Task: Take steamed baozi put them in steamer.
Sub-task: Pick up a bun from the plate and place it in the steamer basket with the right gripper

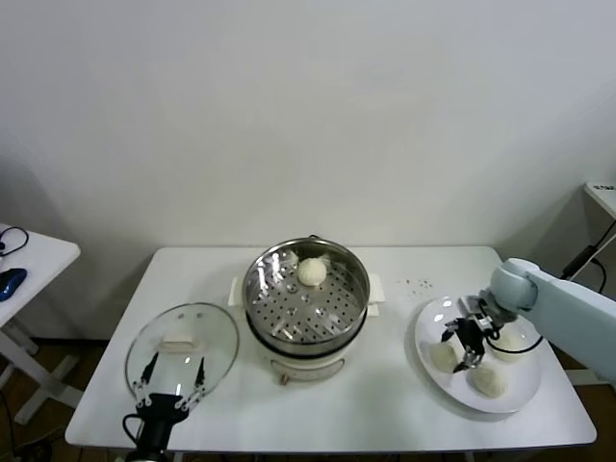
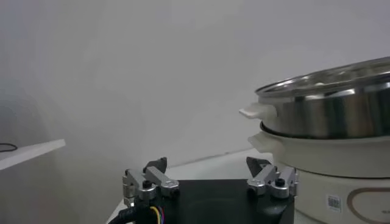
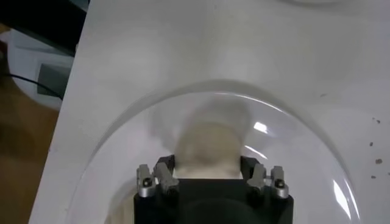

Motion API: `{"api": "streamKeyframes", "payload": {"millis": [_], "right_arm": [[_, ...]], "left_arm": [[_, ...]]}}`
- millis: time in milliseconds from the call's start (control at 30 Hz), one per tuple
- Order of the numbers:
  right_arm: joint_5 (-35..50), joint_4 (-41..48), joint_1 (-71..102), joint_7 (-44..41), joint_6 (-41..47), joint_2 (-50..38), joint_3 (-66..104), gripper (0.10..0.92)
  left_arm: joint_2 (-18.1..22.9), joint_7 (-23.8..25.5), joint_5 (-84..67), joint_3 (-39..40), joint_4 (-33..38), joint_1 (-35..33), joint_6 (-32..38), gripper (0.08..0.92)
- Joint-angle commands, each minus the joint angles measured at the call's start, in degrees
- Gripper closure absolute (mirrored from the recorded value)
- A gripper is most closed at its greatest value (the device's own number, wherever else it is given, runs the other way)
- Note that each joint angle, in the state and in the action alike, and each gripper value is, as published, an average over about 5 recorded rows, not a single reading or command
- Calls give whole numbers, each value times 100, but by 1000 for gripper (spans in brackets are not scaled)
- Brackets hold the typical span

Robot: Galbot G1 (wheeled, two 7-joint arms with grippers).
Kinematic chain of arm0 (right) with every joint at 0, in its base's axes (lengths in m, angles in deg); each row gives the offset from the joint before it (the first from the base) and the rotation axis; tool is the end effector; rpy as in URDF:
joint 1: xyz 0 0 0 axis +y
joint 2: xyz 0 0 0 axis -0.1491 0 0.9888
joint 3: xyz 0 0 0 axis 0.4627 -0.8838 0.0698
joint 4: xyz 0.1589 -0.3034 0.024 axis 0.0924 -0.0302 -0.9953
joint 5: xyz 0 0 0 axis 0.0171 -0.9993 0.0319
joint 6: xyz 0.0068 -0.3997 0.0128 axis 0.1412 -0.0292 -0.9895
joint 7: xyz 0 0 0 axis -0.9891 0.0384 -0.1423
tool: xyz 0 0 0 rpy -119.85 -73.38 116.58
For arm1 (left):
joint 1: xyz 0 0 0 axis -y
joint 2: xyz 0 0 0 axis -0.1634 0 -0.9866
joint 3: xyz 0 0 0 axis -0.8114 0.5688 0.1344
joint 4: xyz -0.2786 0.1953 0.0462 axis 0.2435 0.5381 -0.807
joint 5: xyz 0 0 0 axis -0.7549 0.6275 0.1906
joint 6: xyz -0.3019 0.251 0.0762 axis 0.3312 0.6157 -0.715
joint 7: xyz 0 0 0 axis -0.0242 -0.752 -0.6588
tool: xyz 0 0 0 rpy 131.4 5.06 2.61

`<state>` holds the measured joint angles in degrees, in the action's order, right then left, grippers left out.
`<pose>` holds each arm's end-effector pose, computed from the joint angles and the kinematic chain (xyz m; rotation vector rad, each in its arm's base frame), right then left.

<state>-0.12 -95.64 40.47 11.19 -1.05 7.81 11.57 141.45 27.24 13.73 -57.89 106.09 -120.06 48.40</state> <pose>0.5233 -0.1797 -0.2654 1.4705 -1.2760 1.1932 0.1622 0.0696 -0.3807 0.0245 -3.0347 -0.3534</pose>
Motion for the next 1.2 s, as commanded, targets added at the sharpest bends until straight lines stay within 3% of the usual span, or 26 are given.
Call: {"api": "streamKeyframes", "payload": {"millis": [33, 400, 733, 1200], "right_arm": [[426, 13, -375, -43, 79, -75, -102, 338], [2261, 0, -3269, -262, 244, -138, -2086, 338], [4278, -187, -5140, -237, 753, 882, -3365, 338], [4591, 35, -4242, 210, 1264, 2650, -2901, 338]], "left_arm": [[-6, 0, -2, -1, 30, -7, -4, 177], [-20, 8, 7, 14, 78, -53, 20, 177], [-14, 8, 43, 101, 105, -69, 45, 177], [-112, 6, -8, 87, 228, -202, 23, 177]]}}
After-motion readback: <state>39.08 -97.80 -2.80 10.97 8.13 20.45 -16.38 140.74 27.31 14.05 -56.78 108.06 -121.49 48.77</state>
